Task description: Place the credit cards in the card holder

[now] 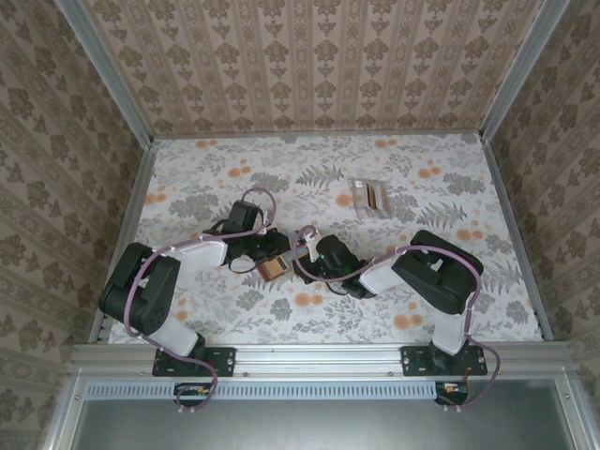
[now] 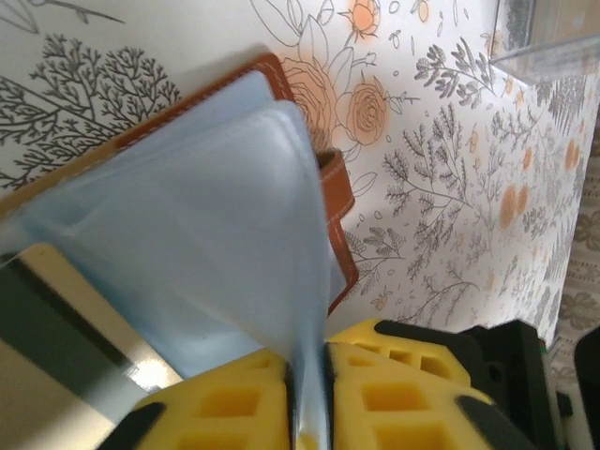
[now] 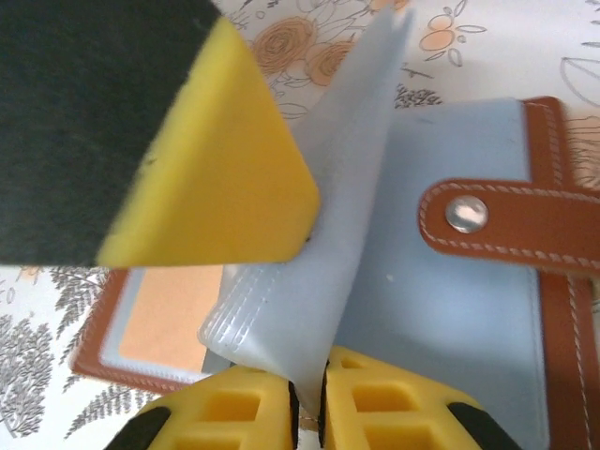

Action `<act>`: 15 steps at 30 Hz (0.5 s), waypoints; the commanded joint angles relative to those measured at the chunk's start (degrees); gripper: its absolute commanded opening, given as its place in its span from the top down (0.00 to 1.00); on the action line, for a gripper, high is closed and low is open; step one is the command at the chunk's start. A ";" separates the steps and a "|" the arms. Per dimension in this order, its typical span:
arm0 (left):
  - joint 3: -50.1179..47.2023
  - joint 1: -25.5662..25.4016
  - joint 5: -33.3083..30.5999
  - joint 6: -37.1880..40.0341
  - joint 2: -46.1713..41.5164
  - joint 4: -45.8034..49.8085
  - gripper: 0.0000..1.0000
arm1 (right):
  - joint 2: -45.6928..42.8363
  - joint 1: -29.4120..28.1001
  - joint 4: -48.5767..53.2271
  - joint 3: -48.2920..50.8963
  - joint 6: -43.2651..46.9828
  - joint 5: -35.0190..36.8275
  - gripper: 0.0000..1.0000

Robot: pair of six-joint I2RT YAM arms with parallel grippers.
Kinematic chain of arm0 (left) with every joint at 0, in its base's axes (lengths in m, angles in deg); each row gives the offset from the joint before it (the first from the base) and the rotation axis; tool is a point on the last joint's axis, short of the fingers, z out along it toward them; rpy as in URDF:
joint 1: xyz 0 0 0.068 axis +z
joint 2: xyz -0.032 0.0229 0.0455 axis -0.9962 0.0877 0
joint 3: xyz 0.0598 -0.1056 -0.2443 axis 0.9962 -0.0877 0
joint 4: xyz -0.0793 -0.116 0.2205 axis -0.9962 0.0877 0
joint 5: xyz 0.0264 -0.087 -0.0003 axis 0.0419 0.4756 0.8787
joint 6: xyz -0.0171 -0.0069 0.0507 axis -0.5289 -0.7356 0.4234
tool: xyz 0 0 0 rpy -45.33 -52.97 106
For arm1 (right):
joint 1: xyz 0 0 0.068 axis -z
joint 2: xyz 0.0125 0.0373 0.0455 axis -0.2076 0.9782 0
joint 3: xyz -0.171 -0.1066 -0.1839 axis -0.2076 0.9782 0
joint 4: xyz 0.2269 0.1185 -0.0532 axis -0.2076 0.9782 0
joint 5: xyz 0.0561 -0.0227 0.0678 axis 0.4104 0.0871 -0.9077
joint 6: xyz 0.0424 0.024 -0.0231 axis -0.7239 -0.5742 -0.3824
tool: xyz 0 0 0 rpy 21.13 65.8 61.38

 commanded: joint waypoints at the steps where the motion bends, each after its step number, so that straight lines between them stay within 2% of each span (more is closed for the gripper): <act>1: -1.21 0.21 1.94 0.07 0.28 0.69 0.68 | -0.08 0.29 -3.37 1.00 0.66 3.28 0.88; 4: -2.05 0.87 1.76 0.37 -0.95 0.86 0.50 | -0.04 0.25 -3.92 0.98 0.77 3.13 0.90; 7: -3.02 1.65 1.34 1.44 -3.05 1.80 0.44 | 0.00 0.26 -4.00 0.58 0.78 2.52 0.91; 12: -4.89 3.86 -0.49 3.31 -7.92 4.45 0.41 | -0.20 0.26 -3.44 -0.41 0.67 1.19 0.90; 13: -5.62 4.85 -0.97 3.23 -9.09 4.58 0.41 | -0.06 0.32 -3.31 -0.67 0.52 1.22 0.86; 15: -6.64 5.94 -1.67 3.38 -10.77 5.53 0.40 | 0.32 0.55 -3.31 -1.11 -0.16 1.45 0.73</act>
